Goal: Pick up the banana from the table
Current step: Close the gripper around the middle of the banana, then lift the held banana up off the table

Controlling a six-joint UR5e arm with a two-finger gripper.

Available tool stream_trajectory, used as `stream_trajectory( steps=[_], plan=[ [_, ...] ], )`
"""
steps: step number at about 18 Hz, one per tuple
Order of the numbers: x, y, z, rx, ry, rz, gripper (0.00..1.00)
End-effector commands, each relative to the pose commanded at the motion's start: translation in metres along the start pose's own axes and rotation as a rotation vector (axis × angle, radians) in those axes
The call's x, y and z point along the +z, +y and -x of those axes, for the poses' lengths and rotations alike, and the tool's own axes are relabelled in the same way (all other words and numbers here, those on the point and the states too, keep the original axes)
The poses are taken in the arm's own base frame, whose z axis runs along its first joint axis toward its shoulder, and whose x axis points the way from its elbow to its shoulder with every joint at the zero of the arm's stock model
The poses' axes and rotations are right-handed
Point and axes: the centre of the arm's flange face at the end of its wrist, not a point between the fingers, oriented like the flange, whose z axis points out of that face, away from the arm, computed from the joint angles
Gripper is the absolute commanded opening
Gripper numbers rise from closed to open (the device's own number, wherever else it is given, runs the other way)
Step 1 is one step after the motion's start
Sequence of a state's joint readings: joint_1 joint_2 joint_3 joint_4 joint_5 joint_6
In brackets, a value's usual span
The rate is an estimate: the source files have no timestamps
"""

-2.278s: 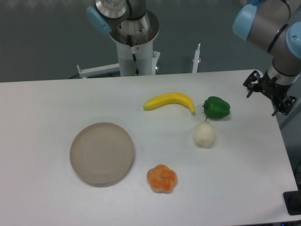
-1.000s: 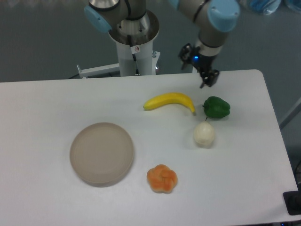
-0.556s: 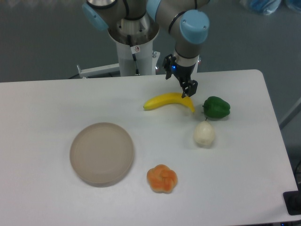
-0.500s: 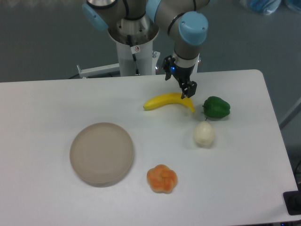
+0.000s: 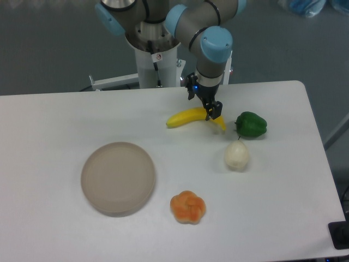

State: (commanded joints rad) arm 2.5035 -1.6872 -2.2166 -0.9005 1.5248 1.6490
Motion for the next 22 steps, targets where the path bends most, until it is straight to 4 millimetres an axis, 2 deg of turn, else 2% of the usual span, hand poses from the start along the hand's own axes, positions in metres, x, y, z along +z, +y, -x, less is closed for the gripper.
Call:
stream_trajectory(
  steps=[8, 9, 10, 11, 13, 14, 17, 22],
  plan=[
    [0.025, -0.005, 0.001, 0.013, 0.051, -0.002, 0.99],
    [0.025, -0.005, 0.001, 0.011, 0.051, -0.002, 0.88],
    [0.025, -0.005, 0.001, 0.011, 0.051, -0.004, 0.69],
    [0.025, -0.005, 0.001, 0.007, 0.051, -0.002, 0.57],
    [0.023, -0.005, 0.001, 0.002, 0.048, -0.002, 0.36],
    [0.02, -0.005, 0.003, 0.001, 0.041, -0.001, 0.33],
    [0.004, -0.004, 0.009, -0.002, 0.003, 0.007, 0.32],
    [-0.045, -0.002, 0.017, -0.004, -0.063, 0.017, 0.33]
  ],
)
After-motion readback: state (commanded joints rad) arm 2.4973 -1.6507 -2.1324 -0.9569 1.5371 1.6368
